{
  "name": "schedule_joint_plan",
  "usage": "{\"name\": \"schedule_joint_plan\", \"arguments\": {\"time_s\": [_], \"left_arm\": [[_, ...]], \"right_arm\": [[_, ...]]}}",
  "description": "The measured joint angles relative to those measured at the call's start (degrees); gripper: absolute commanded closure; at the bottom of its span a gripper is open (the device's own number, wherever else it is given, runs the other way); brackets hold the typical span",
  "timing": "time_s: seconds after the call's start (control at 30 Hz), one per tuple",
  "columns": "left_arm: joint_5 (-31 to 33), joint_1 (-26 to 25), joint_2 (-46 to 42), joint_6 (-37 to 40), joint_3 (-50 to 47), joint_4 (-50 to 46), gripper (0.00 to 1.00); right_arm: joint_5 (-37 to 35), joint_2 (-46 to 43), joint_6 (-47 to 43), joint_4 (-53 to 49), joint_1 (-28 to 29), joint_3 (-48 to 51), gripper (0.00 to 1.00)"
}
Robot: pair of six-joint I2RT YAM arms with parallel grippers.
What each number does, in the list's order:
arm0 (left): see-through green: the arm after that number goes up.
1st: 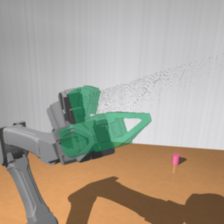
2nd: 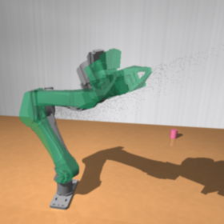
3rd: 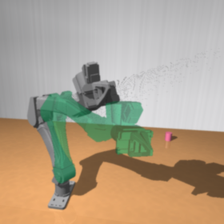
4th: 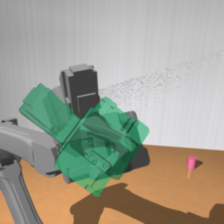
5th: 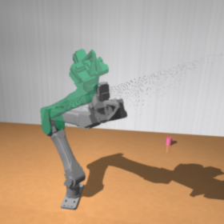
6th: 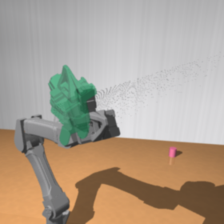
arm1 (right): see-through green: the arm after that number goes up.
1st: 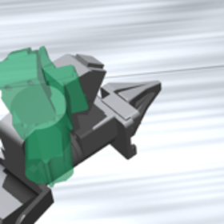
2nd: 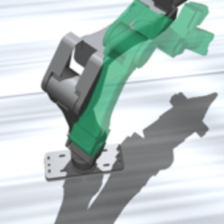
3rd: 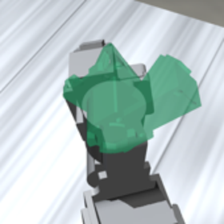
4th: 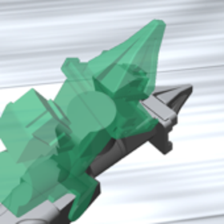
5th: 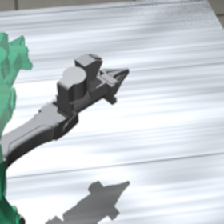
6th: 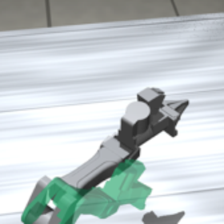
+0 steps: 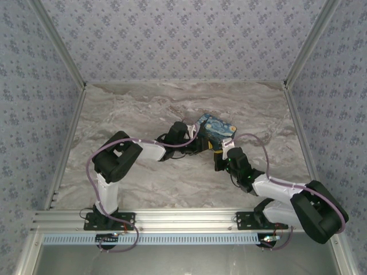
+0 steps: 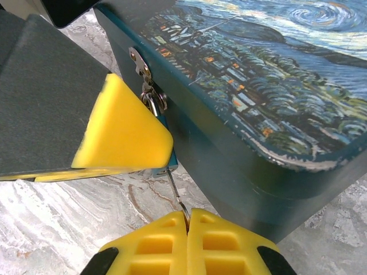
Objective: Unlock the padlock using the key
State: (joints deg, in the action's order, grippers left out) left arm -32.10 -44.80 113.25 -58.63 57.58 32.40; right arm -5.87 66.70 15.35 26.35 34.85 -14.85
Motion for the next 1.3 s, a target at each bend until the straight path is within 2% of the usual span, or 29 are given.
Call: {"name": "schedule_joint_plan", "arguments": {"time_s": [1.3], "left_arm": [[0.4,0.0,0.0,-1.0,0.0,0.5,0.76]], "right_arm": [[1.2,0.7,0.3,0.5,-0.6,-0.8,1.0]]}}
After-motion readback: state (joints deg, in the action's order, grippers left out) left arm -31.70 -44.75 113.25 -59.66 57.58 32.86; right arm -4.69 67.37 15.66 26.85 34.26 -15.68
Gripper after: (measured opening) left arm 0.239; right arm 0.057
